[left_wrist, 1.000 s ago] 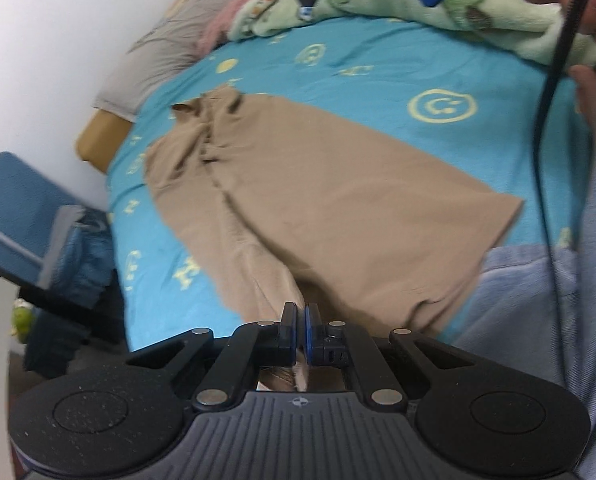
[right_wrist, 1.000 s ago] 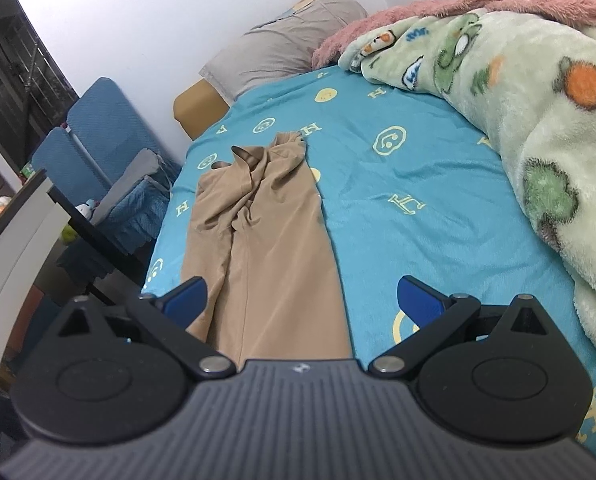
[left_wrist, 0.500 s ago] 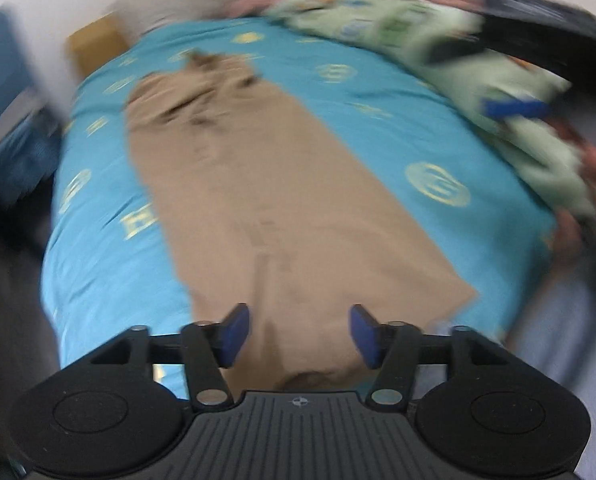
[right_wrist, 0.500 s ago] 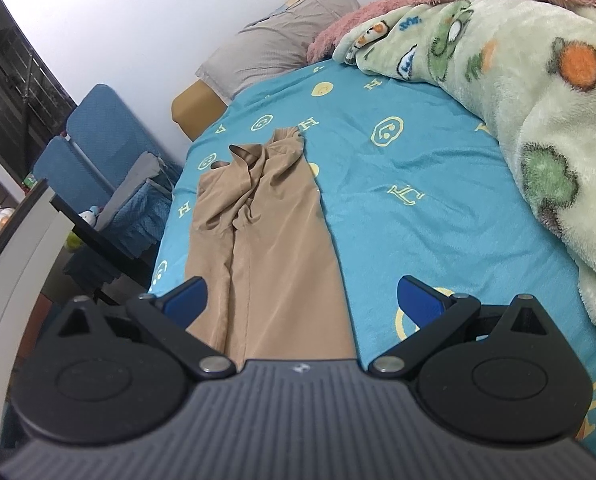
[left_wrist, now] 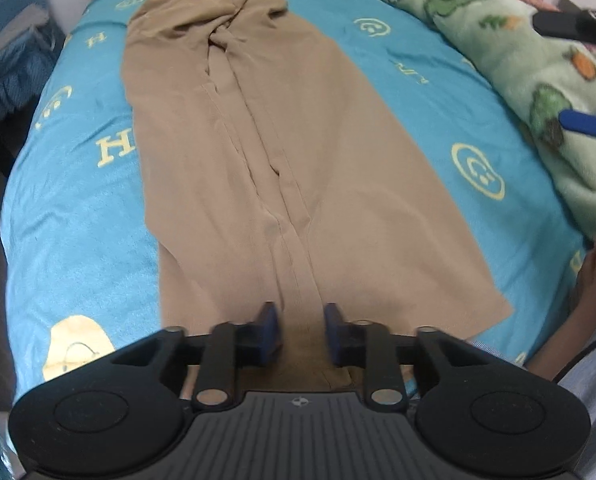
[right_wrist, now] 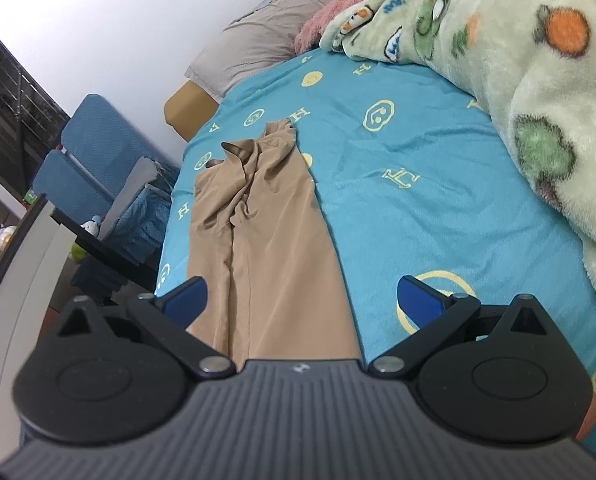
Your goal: Fold clothes
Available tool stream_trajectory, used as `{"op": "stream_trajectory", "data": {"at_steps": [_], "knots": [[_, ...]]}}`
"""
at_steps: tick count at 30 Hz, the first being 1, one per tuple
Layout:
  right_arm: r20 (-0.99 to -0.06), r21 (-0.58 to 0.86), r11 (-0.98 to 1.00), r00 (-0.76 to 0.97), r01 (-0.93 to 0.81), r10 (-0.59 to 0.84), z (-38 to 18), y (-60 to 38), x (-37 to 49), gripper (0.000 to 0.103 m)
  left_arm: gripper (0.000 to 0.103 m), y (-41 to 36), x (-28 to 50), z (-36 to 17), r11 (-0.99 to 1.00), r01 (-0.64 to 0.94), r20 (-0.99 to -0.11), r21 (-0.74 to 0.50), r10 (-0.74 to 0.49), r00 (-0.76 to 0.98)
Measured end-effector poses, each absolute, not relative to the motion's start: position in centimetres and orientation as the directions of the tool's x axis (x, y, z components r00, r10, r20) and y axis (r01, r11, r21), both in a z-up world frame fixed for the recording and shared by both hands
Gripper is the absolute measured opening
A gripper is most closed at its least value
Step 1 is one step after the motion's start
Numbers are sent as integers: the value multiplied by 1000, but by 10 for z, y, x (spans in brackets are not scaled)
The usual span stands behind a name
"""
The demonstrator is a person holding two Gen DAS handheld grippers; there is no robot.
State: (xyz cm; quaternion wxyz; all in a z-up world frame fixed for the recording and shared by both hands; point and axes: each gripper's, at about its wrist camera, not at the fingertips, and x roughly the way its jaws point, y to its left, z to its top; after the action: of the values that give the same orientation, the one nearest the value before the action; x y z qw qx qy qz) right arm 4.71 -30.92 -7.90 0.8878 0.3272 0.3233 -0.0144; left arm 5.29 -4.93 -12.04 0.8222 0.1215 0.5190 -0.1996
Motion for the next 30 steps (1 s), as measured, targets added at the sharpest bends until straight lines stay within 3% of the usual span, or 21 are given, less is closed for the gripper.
{"op": "stream_trajectory", "data": {"at_steps": [2,5,9,12,13,16,18,22,24,28,30], "knots": [[-588,568,787,787,239,185,-80,-308,47,103,7,-53,44,-116,864,499,-892,74,-166,419],[-611,587,772,760,244,224,-90,-309,50,103,9,-59,28,-108,809,572,-887,136,-158,435],[-640,627,737,707,253,302,-107,-310,56,103,39,-33,29,-88,833,541,-901,-113,-315,297],[-633,711,650,649,270,423,-127,-314,60,102,63,0,36,-71,857,436,-846,-275,-431,315],[-638,715,640,637,282,432,-132,-313,61,100,65,11,40,-68,864,393,-828,-315,-452,331],[-654,723,613,602,319,458,-144,-311,64,97,66,45,62,-83,903,187,-830,-387,-430,356],[-672,711,617,584,338,455,-149,-310,65,76,67,65,76,-100,907,43,-843,-419,-406,354],[-707,685,625,547,374,448,-159,-307,69,77,66,86,95,-140,875,-149,-865,-460,-405,294],[-724,672,629,527,391,445,-164,-306,70,77,70,86,98,-147,864,-173,-862,-472,-411,296],[-756,643,637,487,425,438,-173,-304,73,72,70,69,96,-141,888,-57,-865,-455,-426,265],[-752,651,630,472,423,460,-177,-303,73,72,57,63,92,-142,880,-15,-858,-476,-460,227]]}}
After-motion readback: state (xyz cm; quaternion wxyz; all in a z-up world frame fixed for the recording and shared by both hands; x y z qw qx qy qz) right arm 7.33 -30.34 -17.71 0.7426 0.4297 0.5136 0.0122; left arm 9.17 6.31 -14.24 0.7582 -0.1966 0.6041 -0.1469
